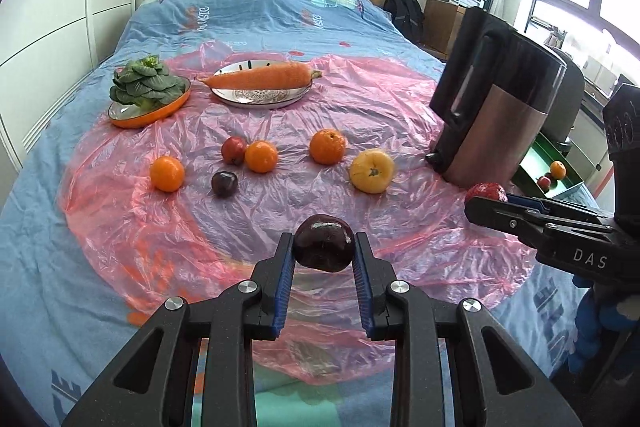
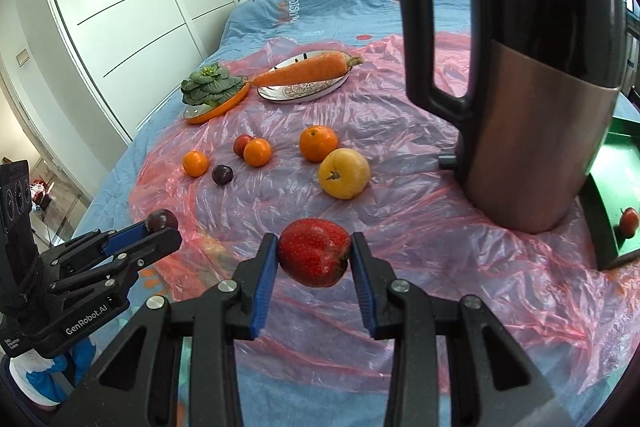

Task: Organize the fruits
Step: 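Carry the plum and apple over the green tray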

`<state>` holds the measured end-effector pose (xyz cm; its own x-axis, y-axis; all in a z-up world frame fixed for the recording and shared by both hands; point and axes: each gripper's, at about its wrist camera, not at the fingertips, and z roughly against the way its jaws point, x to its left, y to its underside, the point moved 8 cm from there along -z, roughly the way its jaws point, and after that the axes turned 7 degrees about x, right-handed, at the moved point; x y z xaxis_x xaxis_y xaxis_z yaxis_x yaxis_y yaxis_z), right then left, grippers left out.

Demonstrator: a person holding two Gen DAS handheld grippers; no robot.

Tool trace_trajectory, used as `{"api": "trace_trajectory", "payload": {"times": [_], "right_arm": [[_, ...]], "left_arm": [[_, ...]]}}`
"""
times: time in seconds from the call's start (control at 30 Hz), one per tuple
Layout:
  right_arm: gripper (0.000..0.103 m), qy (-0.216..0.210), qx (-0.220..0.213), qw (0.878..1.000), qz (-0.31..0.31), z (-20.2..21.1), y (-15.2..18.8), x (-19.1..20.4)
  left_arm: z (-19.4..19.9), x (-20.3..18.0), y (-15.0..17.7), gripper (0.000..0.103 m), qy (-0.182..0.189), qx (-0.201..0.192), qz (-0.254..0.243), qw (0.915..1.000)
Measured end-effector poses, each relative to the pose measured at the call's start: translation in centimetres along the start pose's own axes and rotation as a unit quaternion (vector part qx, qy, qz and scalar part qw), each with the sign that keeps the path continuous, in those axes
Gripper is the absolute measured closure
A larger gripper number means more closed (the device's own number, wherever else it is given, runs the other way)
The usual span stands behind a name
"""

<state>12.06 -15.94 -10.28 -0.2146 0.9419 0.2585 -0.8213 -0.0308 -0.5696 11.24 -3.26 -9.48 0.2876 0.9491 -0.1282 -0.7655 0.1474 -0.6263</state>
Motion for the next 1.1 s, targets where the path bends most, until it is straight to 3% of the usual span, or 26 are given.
{"api": "trace_trajectory", "payload": {"times": [0.57, 1.1], "right_arm": [[0.078, 0.051, -0.065, 0.994, -0.078, 10.4, 2.8, -9.7], [0.078, 0.093, -0.118, 0.974, -0.169, 15.2, 3.5, -22.9]], "left_arm": [[4.7, -13.2, -2.5, 0.079, 0.036, -0.01, -0.095, 0.9948], [1.4, -27.4, -4.8, 0.079, 0.082, 0.015, -0.197, 0.9768]]}}
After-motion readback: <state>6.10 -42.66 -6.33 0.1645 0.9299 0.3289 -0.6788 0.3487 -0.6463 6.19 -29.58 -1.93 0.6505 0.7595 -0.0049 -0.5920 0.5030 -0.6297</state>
